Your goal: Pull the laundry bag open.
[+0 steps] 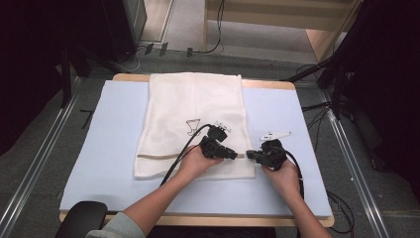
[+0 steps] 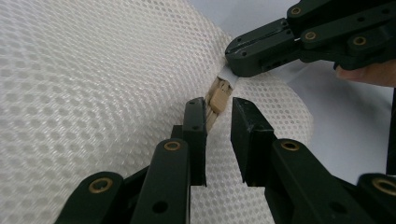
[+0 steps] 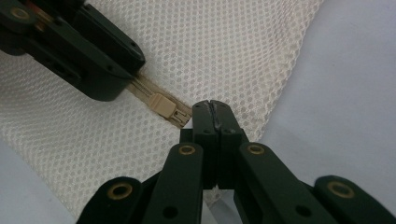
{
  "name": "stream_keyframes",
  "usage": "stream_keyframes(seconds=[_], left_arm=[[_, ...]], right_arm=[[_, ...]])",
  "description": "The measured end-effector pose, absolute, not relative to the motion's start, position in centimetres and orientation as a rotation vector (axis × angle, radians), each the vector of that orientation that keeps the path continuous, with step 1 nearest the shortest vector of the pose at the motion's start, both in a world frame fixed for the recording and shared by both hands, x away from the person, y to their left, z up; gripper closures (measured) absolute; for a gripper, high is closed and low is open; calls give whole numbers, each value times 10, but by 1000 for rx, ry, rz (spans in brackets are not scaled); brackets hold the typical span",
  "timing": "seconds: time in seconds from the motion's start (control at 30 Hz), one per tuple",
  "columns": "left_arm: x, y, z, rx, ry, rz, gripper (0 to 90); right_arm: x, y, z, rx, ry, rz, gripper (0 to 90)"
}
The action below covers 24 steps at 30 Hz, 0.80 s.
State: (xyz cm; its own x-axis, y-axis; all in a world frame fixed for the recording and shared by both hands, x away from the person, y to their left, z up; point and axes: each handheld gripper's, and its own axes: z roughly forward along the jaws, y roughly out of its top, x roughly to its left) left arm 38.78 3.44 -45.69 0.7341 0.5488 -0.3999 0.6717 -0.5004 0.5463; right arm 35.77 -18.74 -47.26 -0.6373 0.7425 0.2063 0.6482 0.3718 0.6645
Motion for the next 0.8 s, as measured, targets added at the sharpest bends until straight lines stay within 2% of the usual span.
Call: stream_keyframes(seconds=[0.37,0.47,0.63,0.8], left_arm=[[389,13,-466,2255,859,-199,769],[388,8,-467,2267,850,-163,807],[391,7,-468,2250,875,-198,874],[395,10,-467,2244,903,-250,886]], right_arm=[[358,-187,-472,1261,2493,1111,900],[358,-187,-472,1266,2494,1112,900],[357,-187,-473,1265,2490,1108,900],[356,-187,-474,1229,2490,1117,900]])
